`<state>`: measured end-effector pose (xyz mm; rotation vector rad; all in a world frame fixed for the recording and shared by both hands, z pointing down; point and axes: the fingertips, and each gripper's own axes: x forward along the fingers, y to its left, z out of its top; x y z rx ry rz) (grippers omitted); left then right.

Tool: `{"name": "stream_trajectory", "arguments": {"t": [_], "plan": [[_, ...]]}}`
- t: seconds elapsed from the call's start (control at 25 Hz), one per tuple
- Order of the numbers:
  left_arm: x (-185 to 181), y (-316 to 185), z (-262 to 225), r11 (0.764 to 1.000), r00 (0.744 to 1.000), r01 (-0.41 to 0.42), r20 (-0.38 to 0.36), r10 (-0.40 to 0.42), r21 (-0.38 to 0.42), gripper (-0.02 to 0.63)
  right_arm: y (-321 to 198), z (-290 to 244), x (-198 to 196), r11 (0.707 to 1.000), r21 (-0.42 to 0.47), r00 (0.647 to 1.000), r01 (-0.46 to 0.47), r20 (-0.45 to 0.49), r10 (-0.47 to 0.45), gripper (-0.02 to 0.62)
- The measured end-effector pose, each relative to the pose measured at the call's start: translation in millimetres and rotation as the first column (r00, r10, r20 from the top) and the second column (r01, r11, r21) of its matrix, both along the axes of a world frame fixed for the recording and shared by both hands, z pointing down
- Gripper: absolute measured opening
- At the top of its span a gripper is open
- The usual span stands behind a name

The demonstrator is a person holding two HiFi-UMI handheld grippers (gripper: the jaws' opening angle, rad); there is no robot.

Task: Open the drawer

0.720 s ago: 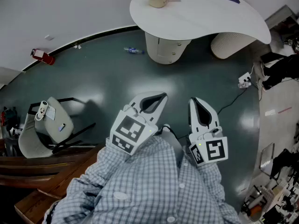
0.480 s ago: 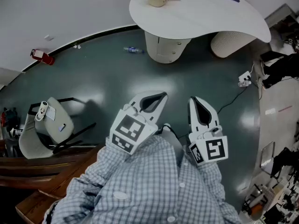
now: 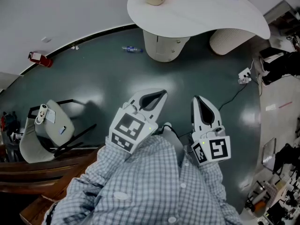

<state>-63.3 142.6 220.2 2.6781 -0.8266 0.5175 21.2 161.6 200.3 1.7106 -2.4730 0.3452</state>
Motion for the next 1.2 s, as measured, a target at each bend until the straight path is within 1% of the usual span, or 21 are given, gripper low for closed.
{"name": "stream_trajectory", "arguments": {"t": [0.2,0.32,0.52,0.76,0.88,1.0,1.08,1.2], "plan": [[-8.3,-6.4,1.2,1.000,1.000,-0.002,-0.004,0.002,0.002,0.003,-0.2,0.7,-0.3,0.999,0.002,0.999,-0.033,-0.008,0.033,0.009],[-12.5,-10.7,2.1,1.000,1.000,-0.011,0.001,0.011,0.011,0.003,-3.1,1.8,-6.3,0.999,0.011,0.999,-0.030,-0.040,0.031,0.009],[-21.4,-17.6,3.6,0.999,0.999,-0.028,0.032,0.026,0.043,0.003,-6.4,0.5,-16.3,0.999,0.024,0.996,-0.041,-0.081,0.043,0.009],[-26.5,-21.6,3.0,0.998,0.999,-0.029,0.032,0.027,0.054,0.003,-4.2,6.2,-6.2,0.997,0.010,0.994,-0.082,-0.077,0.082,0.009],[-23.5,-22.1,2.8,0.998,0.999,-0.030,0.034,0.028,0.053,0.003,-7.7,5.1,0.3,0.997,0.019,0.993,-0.073,-0.089,0.074,0.009],[-18.6,-25.6,7.6,0.999,0.998,-0.023,0.054,0.020,0.049,0.003,-14.3,4.5,6.0,0.998,0.035,0.993,-0.058,-0.097,0.061,0.009],[-10.4,-27.1,10.2,0.999,0.998,-0.019,0.065,0.016,0.050,0.003,-18.2,6.0,11.7,0.998,0.044,0.993,-0.039,-0.107,0.044,0.009],[6.4,-33.3,9.9,0.999,0.998,-0.004,0.055,0.001,0.051,0.003,-29.8,12.4,22.4,0.999,0.049,0.991,0.001,-0.133,0.005,0.009]]}}
